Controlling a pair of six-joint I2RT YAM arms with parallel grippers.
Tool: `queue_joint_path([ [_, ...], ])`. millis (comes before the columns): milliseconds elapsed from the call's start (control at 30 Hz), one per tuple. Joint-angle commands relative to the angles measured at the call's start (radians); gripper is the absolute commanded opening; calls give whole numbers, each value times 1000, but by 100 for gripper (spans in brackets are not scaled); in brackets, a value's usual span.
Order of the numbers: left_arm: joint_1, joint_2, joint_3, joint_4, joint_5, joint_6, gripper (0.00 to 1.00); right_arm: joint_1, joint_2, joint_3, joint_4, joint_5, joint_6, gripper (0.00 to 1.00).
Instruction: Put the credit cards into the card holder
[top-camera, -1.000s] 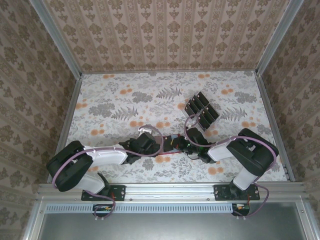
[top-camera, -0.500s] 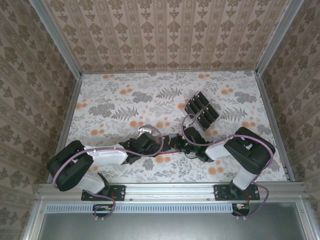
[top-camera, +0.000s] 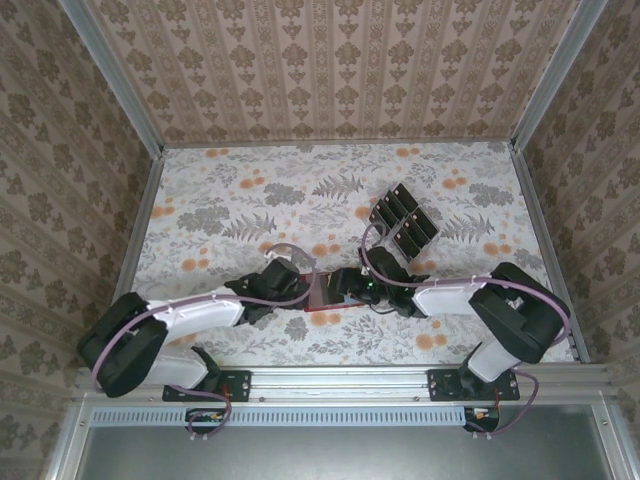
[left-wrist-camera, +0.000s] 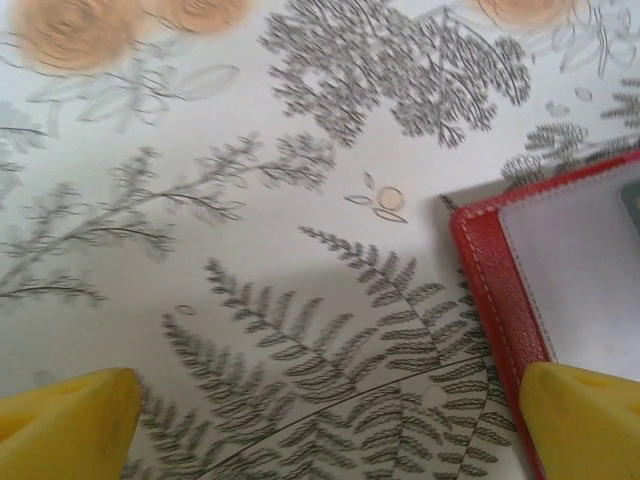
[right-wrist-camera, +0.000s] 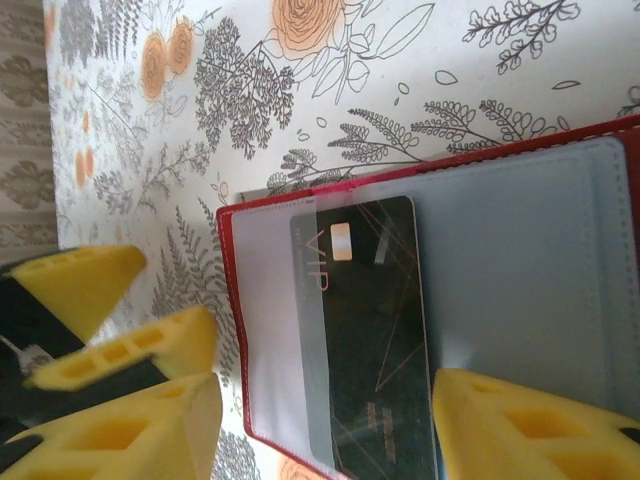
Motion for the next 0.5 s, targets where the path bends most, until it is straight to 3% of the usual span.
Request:
queue_joint_path([
  [0,32,-78,7,-89,14,20,100,3,-82,71,-231,36,-82,62],
  [167,65,-144,-4,-126,19,31,100,-4,-118,185,-470,75,-171,59],
  [367,71,-142,-28,-123,27,27,100,0,-24,347,-706,128,-300,20],
  [467,72,-126,-38,-106,37,24,100,4,31,388,-747,148,-339,11],
])
